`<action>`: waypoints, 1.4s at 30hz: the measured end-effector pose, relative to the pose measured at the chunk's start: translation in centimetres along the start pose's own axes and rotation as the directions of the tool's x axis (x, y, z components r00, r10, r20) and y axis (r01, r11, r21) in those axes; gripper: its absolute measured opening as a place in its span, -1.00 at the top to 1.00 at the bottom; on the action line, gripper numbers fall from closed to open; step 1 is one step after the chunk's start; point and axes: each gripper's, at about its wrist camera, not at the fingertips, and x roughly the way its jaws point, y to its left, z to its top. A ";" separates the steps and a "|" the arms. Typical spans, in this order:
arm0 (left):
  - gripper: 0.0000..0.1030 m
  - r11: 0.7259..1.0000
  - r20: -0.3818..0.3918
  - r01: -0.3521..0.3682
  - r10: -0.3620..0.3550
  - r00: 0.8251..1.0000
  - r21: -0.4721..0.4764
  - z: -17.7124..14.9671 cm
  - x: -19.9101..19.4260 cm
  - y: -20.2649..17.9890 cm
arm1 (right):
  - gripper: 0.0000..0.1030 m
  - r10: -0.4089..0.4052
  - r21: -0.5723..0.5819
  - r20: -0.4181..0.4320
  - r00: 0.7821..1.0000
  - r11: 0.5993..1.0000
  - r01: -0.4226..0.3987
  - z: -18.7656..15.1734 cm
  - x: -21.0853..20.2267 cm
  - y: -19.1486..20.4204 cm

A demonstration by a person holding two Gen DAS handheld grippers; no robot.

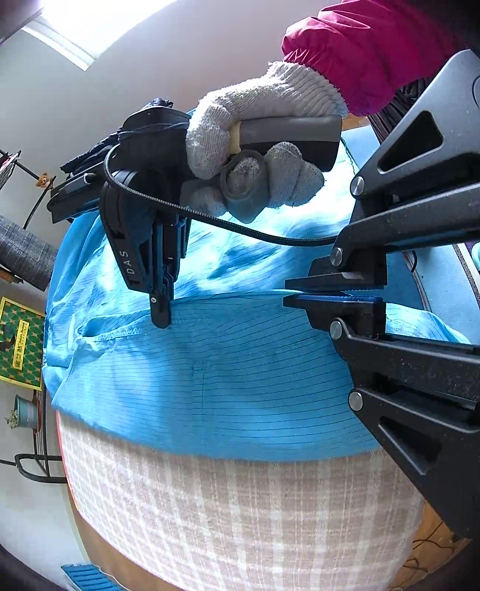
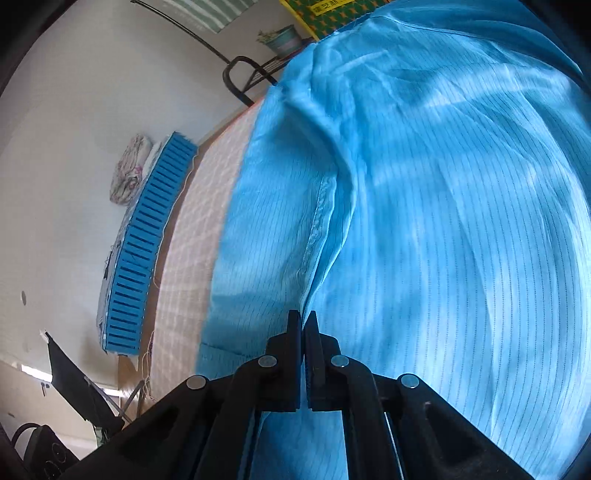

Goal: Fold large clothes

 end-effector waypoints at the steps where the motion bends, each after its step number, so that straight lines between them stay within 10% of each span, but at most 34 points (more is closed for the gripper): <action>1: 1.00 1.000 -0.008 0.016 -0.016 1.000 -0.004 0.1 0.0 0.1 | 1.00 -0.010 -0.015 0.007 1.000 1.000 0.010 0.2 -0.1 0.1; 11: 1.00 0.984 0.103 0.118 -0.104 0.989 -0.133 -1.8 -6.9 5.0 | 0.97 -0.084 -0.093 0.007 0.996 0.992 0.085 1.5 -0.1 -0.2; 18: 1.00 0.971 0.042 0.061 -0.052 0.998 -0.231 -2.9 -5.0 9.1 | 0.31 -0.075 -0.108 -0.037 0.997 0.992 0.071 -1.2 -3.0 0.1; 20: 0.70 0.966 -0.003 0.065 -0.068 0.998 -0.250 -3.5 -4.0 9.4 | 0.20 -0.082 -0.135 -0.060 0.995 0.988 0.073 -3.0 -4.2 0.5; 22: 0.38 0.955 -0.020 0.077 -0.086 0.996 -0.286 -4.1 -3.3 9.9 | 0.20 -0.072 -0.145 -0.103 0.992 0.988 0.056 -4.9 -5.0 0.6; 27: 0.38 0.951 -0.061 0.062 -0.085 0.995 -0.303 -4.5 -1.0 9.5 | 0.45 -0.044 -0.145 -0.185 0.982 0.989 0.017 -9.2 -5.1 0.1; 29: 0.82 0.962 -0.088 0.023 -0.049 0.995 -0.273 -4.6 -0.1 8.9 | 0.67 -0.029 -0.145 -0.203 0.979 0.989 0.000 -10.6 -4.7 0.1; 37: 0.86 0.977 -0.106 -0.095 0.075 0.992 -0.193 -4.7 0.9 8.3 | 1.00 -0.040 -0.185 -0.233 0.972 0.983 -0.003 -12.9 -2.8 0.4; 42: 0.86 0.978 -0.029 -0.121 0.118 0.993 -0.169 -4.5 -2.2 7.3 | 0.34 -0.066 -0.272 -0.129 0.989 0.962 0.029 -13.0 -5.2 1.5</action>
